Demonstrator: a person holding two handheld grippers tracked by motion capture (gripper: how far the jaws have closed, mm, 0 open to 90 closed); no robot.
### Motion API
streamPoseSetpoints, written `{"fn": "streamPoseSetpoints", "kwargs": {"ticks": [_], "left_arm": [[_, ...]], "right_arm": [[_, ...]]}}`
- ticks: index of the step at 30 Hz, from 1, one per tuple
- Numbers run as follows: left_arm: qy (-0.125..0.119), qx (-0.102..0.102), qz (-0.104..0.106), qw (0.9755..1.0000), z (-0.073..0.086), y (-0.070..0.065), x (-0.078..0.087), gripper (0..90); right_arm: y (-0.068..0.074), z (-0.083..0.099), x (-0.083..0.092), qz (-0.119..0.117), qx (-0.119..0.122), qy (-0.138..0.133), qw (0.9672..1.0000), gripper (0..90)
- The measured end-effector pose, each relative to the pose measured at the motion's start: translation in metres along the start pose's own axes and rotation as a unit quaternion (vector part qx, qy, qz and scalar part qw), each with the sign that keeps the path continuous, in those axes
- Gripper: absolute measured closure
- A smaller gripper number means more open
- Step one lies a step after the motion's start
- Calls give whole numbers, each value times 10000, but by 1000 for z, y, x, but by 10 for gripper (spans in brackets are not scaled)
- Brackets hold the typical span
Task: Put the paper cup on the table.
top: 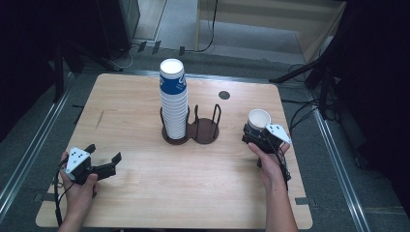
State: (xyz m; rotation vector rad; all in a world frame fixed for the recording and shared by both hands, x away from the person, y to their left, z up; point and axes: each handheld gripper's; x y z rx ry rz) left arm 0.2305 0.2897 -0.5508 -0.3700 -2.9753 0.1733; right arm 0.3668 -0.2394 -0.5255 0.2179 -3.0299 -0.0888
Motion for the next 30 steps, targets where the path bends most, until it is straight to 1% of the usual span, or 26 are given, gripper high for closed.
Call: {"fn": "streamPoseSetpoints", "kwargs": {"ticks": [2,4,5,6,8,9,14,23,25,27,29,30], "left_arm": [[-5,-4,-4,10000,0,0,0,0],[-5,0,-7,10000,0,0,0,0],[-5,-5,-4,10000,0,0,0,0],[-7,-15,-4,10000,0,0,0,0],[-6,-29,-8,10000,0,-1,0,0],[-7,-30,-3,10000,0,-1,0,0],[-19,-7,-2,10000,0,0,0,0],[-10,-16,4,10000,0,0,0,0],[-6,-20,10,10000,0,0,0,0],[-3,-24,13,10000,0,0,0,0],[-1,-24,16,10000,0,-1,0,0],[5,-30,17,10000,0,-1,0,0]], "right_arm": [[0,-3,3,-50,14,-51,10000,0],[1,-6,7,-102,-75,-104,9999,0],[1,-8,10,-125,-170,-130,9997,0],[1,-9,11,-137,-184,-146,9996,0],[2,-12,14,-165,-127,-187,9996,0],[2,-13,16,-188,-150,-200,9995,0],[5,-16,25,-256,-78,-283,9992,0],[9,-24,44,-396,-35,-402,9984,0],[10,-25,47,-417,-41,-338,9985,0],[10,-26,50,-476,-67,-341,9983,0],[10,-26,54,-447,-7,-332,9984,0],[9,-26,55,-463,-32,-347,9983,0]]}}
Point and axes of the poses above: each handheld gripper's, and its own axes: x roughly backward along the jaws, z roughly out of its underside, y roughly to its left, and after that the axes turned 13 degrees about -y, right-handed
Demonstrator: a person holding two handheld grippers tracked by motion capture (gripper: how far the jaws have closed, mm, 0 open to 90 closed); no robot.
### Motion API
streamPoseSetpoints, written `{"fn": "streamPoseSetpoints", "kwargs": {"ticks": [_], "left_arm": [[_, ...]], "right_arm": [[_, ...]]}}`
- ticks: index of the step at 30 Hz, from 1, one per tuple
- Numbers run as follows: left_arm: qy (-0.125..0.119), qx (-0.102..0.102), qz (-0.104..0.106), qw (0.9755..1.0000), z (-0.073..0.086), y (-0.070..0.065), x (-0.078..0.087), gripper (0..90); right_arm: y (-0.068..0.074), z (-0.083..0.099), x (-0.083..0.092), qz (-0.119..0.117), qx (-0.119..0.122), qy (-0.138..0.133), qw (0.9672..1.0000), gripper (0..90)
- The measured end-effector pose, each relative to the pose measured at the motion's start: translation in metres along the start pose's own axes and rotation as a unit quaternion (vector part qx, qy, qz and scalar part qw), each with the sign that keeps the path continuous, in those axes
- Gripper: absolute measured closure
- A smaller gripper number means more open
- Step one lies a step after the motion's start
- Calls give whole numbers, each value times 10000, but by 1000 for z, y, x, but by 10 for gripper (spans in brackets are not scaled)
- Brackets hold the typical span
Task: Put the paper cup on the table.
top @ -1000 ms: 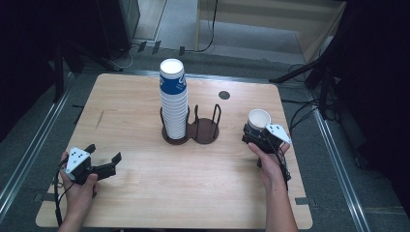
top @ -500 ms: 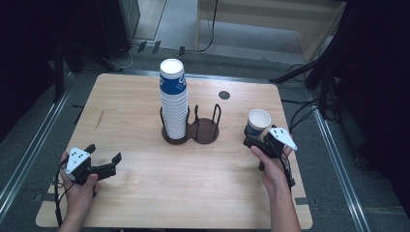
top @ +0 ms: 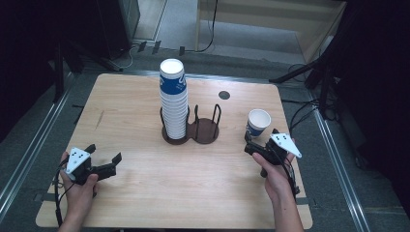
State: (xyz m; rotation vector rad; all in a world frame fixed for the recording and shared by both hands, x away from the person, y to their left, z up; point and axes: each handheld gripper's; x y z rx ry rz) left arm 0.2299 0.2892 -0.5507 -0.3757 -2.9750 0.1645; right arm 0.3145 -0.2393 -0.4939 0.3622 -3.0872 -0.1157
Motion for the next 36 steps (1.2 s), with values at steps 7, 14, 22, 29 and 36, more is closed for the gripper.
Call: {"fn": "streamPoseSetpoints", "kwargs": {"ticks": [7,14,22,29,36], "left_arm": [[2,0,2,10000,0,0,0,0],[-9,-1,2,10000,0,0,0,0],[-3,1,9,10000,0,0,0,0],[-8,-10,2,10000,0,0,0,0],[-6,4,8,10000,0,0,0,0]], "right_arm": [[0,-1,13,-72,-63,-56,9999,0],[0,-3,26,-173,-71,-137,9997,0],[-6,-1,41,-165,-49,-171,9997,0],[-12,2,52,-193,-14,-210,9996,0],[-18,5,64,-175,14,-204,9996,0]]}}
Point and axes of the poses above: each handheld gripper's, and its own axes: x roughly backward along the jaws, z roughly out of its underside, y roughly to its left, and after that the axes turned 13 degrees about -y, right-handed
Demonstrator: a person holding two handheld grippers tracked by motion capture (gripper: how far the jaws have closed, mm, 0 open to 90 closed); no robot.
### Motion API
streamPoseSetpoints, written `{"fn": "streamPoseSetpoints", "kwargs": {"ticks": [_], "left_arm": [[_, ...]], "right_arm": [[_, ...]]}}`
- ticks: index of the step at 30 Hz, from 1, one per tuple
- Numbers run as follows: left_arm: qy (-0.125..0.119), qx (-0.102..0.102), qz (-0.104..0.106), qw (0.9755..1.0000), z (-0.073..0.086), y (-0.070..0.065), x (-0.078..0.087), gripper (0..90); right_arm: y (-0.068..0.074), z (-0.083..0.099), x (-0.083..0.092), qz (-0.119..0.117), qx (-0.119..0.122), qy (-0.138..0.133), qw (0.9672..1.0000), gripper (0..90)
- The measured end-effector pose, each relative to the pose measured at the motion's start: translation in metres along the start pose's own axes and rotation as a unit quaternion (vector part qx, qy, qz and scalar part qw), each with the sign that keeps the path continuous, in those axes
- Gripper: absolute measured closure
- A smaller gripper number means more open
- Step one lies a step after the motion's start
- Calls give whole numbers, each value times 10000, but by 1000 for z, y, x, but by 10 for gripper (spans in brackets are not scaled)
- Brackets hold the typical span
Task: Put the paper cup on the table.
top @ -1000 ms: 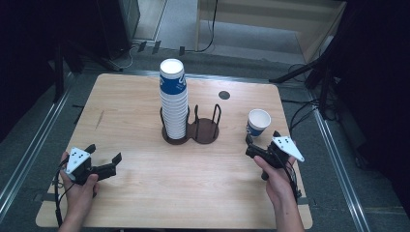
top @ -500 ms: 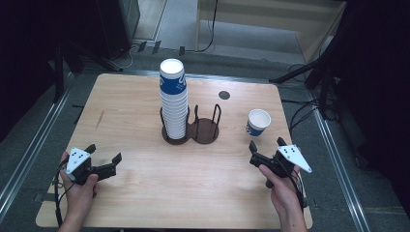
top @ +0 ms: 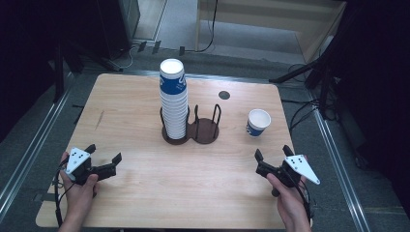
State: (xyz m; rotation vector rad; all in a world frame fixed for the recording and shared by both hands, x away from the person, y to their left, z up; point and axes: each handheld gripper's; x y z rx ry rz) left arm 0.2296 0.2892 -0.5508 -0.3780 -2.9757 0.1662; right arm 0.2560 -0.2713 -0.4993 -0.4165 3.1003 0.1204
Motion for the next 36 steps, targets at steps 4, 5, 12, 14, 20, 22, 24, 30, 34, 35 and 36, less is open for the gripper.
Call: {"fn": "streamPoseSetpoints", "kwargs": {"ticks": [4,5,12,14,20,22,24,30,34,35,36], "left_arm": [[-6,-13,-11,10000,0,0,0,0],[-5,-15,-18,10000,0,0,0,0],[-6,-4,-44,10000,0,0,0,0],[-2,-11,-42,10000,0,0,0,0],[-7,-14,-74,10000,0,0,1,0],[-7,-25,-99,9999,0,-1,1,0],[-5,-34,-110,9999,0,-1,1,0],[-12,-2,-116,9999,0,0,1,0],[-32,28,-129,9999,0,0,1,0],[-32,27,-129,9999,0,0,1,0],[-31,28,-130,9999,0,0,1,0]], "right_arm": [[-4,2,6,38,-9,4,10000,0],[-6,2,8,50,-5,-1,10000,0],[-15,7,17,166,-59,9,9998,0],[-18,10,20,209,-86,37,9997,0],[-27,15,27,305,-172,88,9993,0],[-31,17,30,346,-209,90,9991,0],[-33,19,32,382,-218,93,9990,0],[-34,23,36,423,-73,172,9989,2],[-32,27,37,464,141,215,9986,2],[-31,28,37,467,161,231,9985,1],[-31,29,37,469,173,231,9985,2]]}}
Point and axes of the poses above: each handheld gripper's, and its own axes: x roughly backward along the jaws, z roughly out of its underside, y roughly to its left, and after that the axes turned 13 degrees about -y, right-handed
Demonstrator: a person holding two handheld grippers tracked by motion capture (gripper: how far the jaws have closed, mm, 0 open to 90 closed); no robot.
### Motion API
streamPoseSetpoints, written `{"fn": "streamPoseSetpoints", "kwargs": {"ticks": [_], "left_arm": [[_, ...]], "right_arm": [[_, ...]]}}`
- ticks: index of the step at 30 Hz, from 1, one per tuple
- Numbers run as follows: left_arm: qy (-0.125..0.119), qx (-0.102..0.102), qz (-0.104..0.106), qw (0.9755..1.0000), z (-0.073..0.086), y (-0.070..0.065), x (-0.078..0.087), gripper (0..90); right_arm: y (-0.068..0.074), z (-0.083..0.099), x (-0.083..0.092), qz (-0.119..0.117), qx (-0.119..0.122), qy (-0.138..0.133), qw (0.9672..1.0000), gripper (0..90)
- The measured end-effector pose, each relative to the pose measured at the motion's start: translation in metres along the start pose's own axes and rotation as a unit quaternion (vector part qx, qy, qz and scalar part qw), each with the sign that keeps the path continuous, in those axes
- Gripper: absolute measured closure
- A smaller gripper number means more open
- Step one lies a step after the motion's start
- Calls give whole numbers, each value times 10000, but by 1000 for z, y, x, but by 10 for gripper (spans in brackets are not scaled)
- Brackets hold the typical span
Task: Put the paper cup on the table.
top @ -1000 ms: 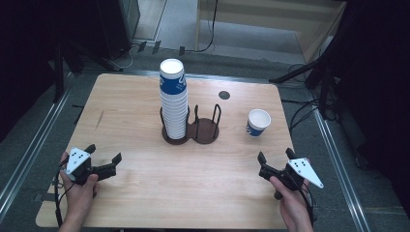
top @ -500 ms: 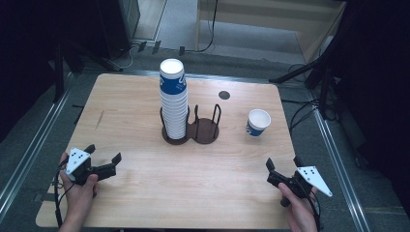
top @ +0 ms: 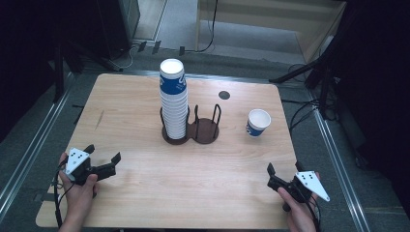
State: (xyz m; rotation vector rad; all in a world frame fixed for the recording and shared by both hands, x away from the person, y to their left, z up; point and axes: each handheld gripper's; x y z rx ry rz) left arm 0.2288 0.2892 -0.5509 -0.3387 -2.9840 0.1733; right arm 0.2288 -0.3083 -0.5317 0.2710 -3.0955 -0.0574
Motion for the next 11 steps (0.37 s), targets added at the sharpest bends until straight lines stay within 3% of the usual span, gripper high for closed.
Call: {"fn": "streamPoseSetpoints", "kwargs": {"ticks": [5,11], "left_arm": [[-1,49,-14,10000,0,1,0,0],[8,50,-19,10000,0,1,-1,0]], "right_arm": [[4,6,-1,40,112,70,9999,1],[4,8,1,87,68,59,9999,1]]}}
Point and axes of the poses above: each handheld gripper's, and its own axes: x roughly backward along the jaws, z roughly out of its underside, y roughly to its left, and after that the axes turned 13 degrees about -y, right-handed
